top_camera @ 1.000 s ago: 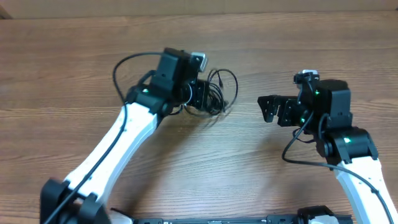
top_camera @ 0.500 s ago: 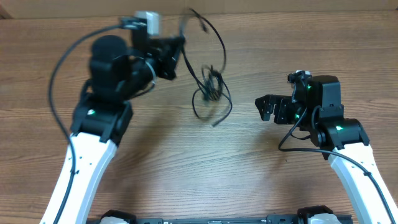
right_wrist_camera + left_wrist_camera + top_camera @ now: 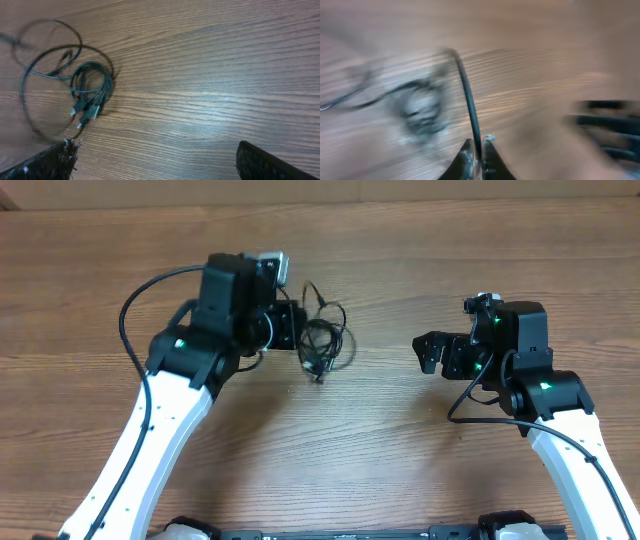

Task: Untangle cables

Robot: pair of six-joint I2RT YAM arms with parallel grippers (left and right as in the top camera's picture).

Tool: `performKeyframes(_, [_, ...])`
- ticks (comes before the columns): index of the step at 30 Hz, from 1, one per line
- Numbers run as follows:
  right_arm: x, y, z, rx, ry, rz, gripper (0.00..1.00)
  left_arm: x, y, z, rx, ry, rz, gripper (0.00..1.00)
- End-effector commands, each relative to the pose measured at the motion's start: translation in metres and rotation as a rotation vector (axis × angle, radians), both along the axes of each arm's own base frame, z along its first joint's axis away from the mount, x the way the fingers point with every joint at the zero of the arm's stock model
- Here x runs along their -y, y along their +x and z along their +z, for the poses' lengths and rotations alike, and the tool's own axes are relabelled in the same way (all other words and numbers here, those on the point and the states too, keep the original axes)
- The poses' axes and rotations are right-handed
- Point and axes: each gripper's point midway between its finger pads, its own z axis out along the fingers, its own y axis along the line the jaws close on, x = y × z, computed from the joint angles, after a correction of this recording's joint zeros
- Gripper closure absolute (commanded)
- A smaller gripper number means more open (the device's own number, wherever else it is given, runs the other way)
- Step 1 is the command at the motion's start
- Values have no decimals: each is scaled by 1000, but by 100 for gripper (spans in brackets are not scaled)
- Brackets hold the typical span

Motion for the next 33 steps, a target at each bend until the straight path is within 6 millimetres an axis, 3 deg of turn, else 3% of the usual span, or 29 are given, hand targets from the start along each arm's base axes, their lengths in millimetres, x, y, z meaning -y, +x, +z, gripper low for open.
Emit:
performKeyframes(1, [6,6,11,35,-30,-25,0,-60,24,-6,76,249,187,35])
performKeyframes(2, [7,6,11,34,-35,-29,0,-67,27,-4,89,265,208,27])
performKeyframes(4, [8,6,10,31,-36,-29,0,-75,34,1,118,270,243,21])
performKeyframes(9, [8,5,9,25,-37,-29,0,-69,39,-8,70,197,294,26])
performKeyframes(12, [8,4,8,19,-37,-29,0,-48,37,-30,-10,157,227,26])
performKeyframes(16, [11,3,7,14,-54,-42,0,-14,32,-75,-138,138,106,28])
performKeyframes(22, [17,2,4,5,-82,-64,0,10,25,-135,-293,154,31,39])
performKeyframes(28, [17,1,3,1,-82,-64,0,5,32,-180,-347,232,56,40])
performKeyframes(31, [18,1,3,-2,-83,-64,0,7,42,-185,-320,224,62,39])
performKeyframes(33, [18,1,3,-2,-83,-64,0,3,52,-182,-276,240,86,47])
